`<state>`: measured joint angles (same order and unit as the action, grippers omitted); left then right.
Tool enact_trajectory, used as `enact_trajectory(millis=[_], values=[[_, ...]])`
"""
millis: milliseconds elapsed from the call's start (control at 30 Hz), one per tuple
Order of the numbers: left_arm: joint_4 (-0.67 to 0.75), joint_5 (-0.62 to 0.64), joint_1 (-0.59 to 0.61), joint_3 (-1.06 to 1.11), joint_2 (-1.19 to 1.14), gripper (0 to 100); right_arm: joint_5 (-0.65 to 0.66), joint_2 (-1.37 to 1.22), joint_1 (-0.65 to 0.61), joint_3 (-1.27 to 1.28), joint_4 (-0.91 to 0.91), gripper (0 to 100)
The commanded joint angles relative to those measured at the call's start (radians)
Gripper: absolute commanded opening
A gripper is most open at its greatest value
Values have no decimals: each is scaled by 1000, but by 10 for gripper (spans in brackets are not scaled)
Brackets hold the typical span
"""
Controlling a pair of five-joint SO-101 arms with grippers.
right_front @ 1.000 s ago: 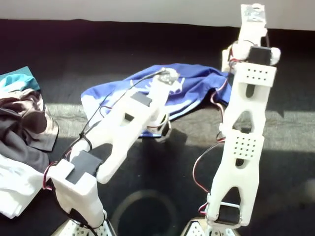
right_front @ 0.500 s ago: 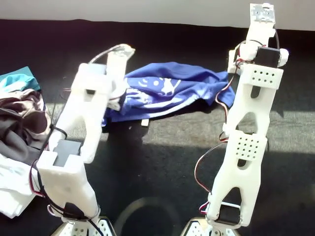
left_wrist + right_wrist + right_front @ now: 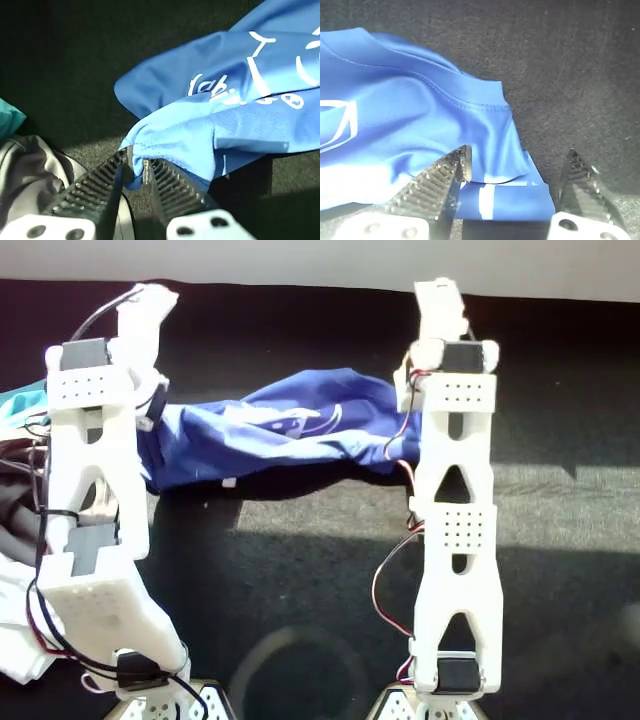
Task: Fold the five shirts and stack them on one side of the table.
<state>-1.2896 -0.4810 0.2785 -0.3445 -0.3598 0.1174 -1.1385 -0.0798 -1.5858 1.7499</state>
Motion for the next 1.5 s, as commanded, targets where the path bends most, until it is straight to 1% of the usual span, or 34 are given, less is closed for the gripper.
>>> enact_trajectory(millis=[0,67,133,233,367,500,567,667,733,767,867,933,967,1100,1233,1367,1467], values=[[94,-8,-22,16,10,164,8,8,-18,-5,8,284],[75,-8,-27,16,21,223,6,12,-21,-5,8,284],[12,-9,-27,12,27,219,5,18,-21,-5,10,284],[-140,-15,-31,8,68,210,5,30,-19,-5,10,284],[-292,-15,-74,7,176,210,5,45,-22,-5,8,284],[-422,-15,-151,18,285,210,5,39,-22,-16,8,284],[-460,-15,-189,18,321,210,5,38,-21,-16,8,284],[-471,-15,-243,25,357,210,6,39,-21,-15,8,284],[-465,-23,-265,87,358,210,8,44,-21,-15,7,284],[-462,-60,-274,143,346,210,8,45,-21,-15,7,284],[-405,-247,-269,343,280,210,9,45,-16,-15,7,284],[-319,-341,-243,447,226,210,9,45,-15,-15,7,284],[-261,-365,-228,478,200,210,9,45,-15,-15,8,284],[-32,-370,-147,504,96,210,9,45,-15,-15,8,284],[106,-368,-91,492,1,210,9,45,-15,-15,8,284],[204,-296,-42,410,-50,212,9,39,-19,-15,8,284],[206,-290,-35,352,-87,213,9,36,-21,-12,8,284]])
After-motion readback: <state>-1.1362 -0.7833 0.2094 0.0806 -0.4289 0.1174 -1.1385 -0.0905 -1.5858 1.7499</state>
